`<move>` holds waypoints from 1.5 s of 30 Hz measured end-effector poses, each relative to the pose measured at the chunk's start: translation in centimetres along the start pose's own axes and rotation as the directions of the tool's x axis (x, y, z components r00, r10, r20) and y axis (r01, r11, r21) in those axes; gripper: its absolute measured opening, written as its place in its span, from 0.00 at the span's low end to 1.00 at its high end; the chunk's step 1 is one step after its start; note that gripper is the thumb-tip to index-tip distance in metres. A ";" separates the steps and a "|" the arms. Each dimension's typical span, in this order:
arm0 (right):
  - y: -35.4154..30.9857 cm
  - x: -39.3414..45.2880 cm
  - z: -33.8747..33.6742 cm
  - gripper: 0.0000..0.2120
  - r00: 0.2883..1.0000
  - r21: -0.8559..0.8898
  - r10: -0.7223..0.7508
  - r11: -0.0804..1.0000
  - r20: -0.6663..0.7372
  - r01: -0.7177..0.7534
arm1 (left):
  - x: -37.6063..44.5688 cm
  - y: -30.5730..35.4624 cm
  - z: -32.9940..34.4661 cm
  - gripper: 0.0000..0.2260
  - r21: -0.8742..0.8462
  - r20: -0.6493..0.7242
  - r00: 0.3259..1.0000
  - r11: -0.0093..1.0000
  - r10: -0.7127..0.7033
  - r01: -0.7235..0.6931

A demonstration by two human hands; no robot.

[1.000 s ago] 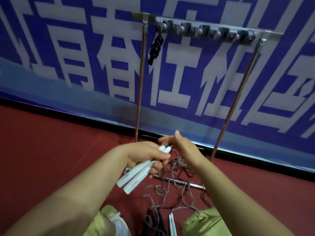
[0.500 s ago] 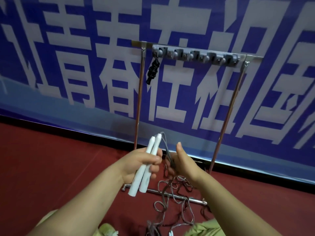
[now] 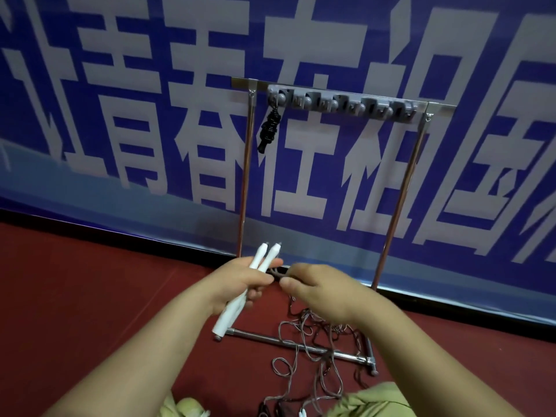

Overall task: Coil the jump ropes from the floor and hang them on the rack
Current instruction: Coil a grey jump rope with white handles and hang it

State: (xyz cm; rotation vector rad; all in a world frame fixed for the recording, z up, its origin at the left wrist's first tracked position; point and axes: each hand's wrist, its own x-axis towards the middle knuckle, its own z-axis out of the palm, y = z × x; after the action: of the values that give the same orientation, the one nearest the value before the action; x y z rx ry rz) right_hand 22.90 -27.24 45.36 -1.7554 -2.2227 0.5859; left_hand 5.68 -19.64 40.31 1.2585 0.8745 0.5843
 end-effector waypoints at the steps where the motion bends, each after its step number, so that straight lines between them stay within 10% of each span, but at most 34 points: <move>1: -0.3 -0.1 -0.5 0.13 0.999 -0.073 -0.019 0.997 -0.026 0.017 | -0.2 0.1 -0.3 0.16 0.066 -0.018 1.000 0.998 -0.022 0.023; 5: -1.7 -0.2 -2.9 0.06 0.991 -0.108 -0.126 0.987 -0.045 0.121 | -1.4 0.6 -0.5 0.11 0.365 0.047 0.995 0.929 -0.085 0.062; 11: -2.2 1.7 -4.1 0.07 0.960 0.345 -0.262 0.914 0.095 0.216 | -3.6 2.4 1.4 0.07 0.564 0.365 0.927 0.813 -0.090 -0.144; 21: 2.4 3.1 1.7 0.17 0.975 0.862 -0.223 0.497 0.013 0.103 | -4.0 0.0 0.0 0.08 -0.070 0.417 0.905 0.996 0.087 -0.063; 28: 3.9 2.4 3.6 0.10 0.991 0.802 -0.070 0.581 -0.116 0.135 | -3.2 -0.8 0.4 0.15 -0.196 0.282 0.958 0.981 0.057 -0.001; 37: 3.3 3.6 5.0 0.19 0.872 0.652 0.253 0.752 -0.419 0.096 | -1.7 0.5 1.1 0.08 0.008 0.065 0.997 0.999 0.044 -0.045; 45: 4.3 4.1 6.9 0.20 0.854 0.582 0.321 0.812 -0.410 -0.026 | -0.9 -0.5 1.9 0.06 0.296 -0.077 0.994 0.954 0.078 -0.052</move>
State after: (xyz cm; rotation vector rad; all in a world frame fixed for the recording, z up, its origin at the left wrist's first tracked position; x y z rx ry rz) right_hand 22.65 -23.51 37.01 -1.5714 -1.3583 0.6528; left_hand 6.68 -21.47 40.18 1.5450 1.0240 0.5802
